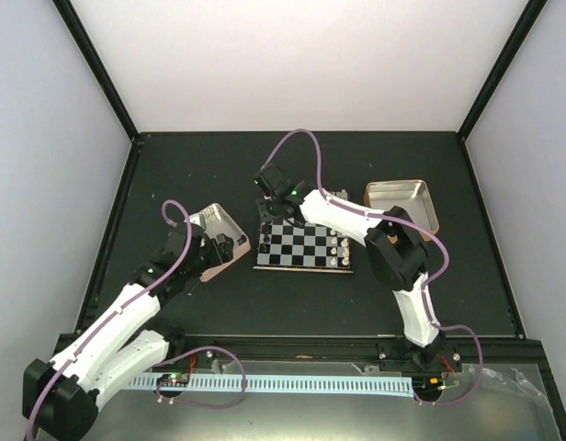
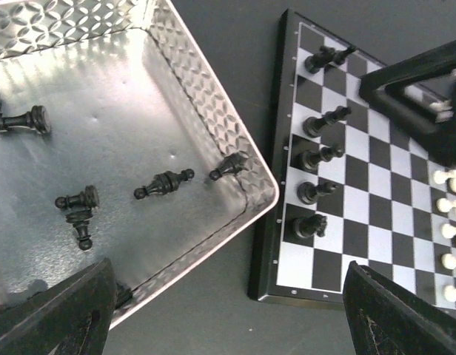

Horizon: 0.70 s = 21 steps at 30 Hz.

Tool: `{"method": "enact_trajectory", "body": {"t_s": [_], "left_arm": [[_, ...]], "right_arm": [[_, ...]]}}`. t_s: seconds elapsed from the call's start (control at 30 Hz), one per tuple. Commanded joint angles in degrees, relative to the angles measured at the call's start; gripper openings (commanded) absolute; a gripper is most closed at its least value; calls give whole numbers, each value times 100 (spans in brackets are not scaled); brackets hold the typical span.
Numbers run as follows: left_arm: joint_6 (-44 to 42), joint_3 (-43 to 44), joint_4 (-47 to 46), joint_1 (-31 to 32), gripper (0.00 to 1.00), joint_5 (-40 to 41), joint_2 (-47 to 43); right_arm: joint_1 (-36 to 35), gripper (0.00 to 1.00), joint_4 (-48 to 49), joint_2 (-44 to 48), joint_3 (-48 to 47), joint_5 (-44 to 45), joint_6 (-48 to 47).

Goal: Set up the chess pieces on the board
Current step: Place the chess piece on the chessboard, then pick up the chess piece from the storage box.

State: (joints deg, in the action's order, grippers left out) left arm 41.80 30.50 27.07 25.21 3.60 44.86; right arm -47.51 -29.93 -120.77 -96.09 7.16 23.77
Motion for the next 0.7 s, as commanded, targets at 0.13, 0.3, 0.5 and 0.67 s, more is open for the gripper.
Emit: {"method": "enact_trajectory", "body": {"t_s": [0.13,0.3,0.5,0.67], "left_arm": [[-329,594,616,-437,76,-1,914],[-538,785,770,-784,62,-82,1659],[-450,1106,695,-1270,59,-230,2273],[2,1221,274,-1678,52,-246,2757]], "right_arm": [[-2,38,321,1134,496,57,213],[11,38,534,1671,1206,-109,271],[21,37,746,2109,1889,-329,362],[25,37,828,2286,2171,-453,408]]}}
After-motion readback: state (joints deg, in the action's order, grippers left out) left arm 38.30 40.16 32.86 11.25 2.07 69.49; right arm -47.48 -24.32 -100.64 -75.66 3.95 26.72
